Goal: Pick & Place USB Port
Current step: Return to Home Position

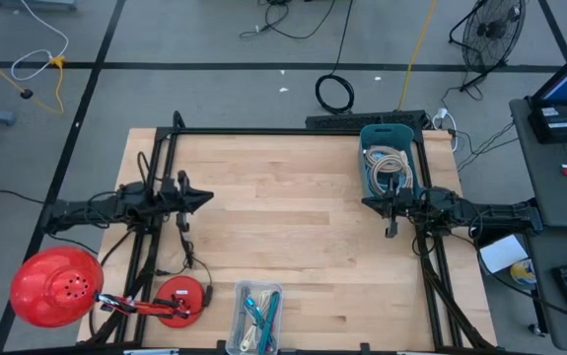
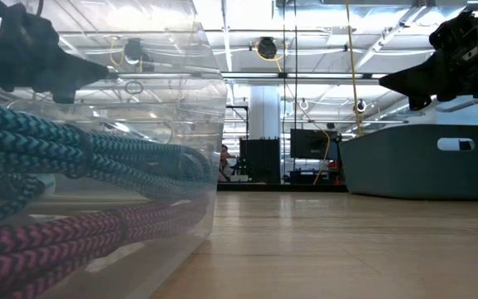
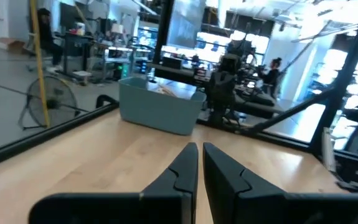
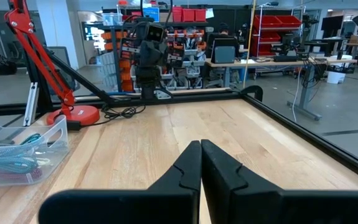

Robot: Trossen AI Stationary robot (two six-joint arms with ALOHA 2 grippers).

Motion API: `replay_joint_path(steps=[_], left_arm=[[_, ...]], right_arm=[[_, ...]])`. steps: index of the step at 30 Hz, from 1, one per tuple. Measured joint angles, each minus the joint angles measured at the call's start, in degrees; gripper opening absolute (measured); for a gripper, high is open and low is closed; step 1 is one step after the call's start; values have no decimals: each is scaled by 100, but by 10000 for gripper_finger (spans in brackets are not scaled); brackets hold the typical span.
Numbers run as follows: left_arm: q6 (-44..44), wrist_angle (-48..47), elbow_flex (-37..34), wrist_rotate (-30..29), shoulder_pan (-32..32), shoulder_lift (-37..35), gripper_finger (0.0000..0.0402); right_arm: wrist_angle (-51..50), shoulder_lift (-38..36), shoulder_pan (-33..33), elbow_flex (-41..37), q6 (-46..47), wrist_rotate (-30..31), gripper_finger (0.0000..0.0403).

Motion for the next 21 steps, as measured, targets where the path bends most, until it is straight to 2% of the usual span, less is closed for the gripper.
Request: replay_joint_path(steps=[3,21], left_arm=[[-60,9,-2,223,96,0,26],[2,-81,0,63,157,15,26]], right_arm=[[0,0,1,0,-1,0,0],[0,0,-1,-1,0,-1,0]])
